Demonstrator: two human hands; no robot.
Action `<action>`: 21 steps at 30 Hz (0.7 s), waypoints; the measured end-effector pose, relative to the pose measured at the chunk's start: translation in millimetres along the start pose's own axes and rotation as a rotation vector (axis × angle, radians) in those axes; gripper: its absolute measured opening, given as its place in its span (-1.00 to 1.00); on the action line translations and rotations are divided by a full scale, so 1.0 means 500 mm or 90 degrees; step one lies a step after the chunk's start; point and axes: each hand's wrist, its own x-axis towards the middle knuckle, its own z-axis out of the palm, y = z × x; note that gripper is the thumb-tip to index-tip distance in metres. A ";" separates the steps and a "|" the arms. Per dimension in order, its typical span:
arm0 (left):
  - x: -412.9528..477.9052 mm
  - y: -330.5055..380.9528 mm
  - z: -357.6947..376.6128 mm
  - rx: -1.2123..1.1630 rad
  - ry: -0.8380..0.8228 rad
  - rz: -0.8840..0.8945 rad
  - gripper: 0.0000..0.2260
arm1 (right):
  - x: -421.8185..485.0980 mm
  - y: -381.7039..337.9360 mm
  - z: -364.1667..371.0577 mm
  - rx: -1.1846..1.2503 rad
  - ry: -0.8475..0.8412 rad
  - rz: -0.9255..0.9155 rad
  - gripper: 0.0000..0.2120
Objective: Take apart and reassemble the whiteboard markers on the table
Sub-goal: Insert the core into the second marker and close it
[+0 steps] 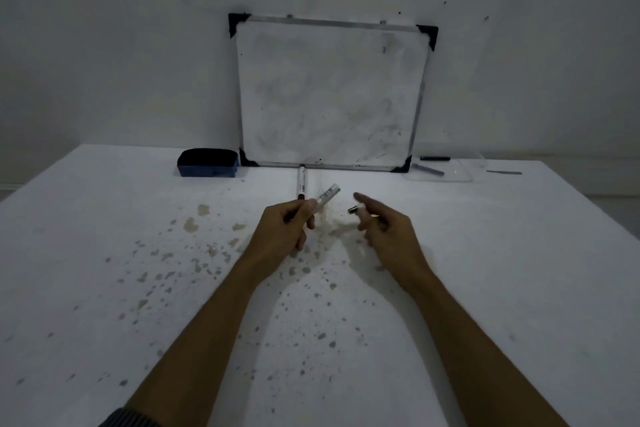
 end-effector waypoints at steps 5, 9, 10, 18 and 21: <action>-0.020 -0.009 0.015 0.055 -0.045 0.012 -0.84 | 0.018 0.011 -0.010 0.271 0.049 0.116 -0.74; -0.009 0.003 0.016 0.048 -0.038 0.005 -0.77 | 0.023 0.012 -0.010 0.327 0.044 0.127 -0.76; -0.008 0.004 0.015 0.047 -0.034 0.009 -0.77 | 0.023 0.011 -0.009 0.324 0.039 0.123 -0.76; -0.009 -0.001 0.014 0.049 -0.046 0.015 -0.75 | 0.017 0.010 -0.008 0.281 0.038 0.112 -0.78; -0.007 -0.004 0.014 0.072 -0.041 0.020 -0.74 | 0.008 0.007 -0.003 0.171 0.041 0.065 -0.77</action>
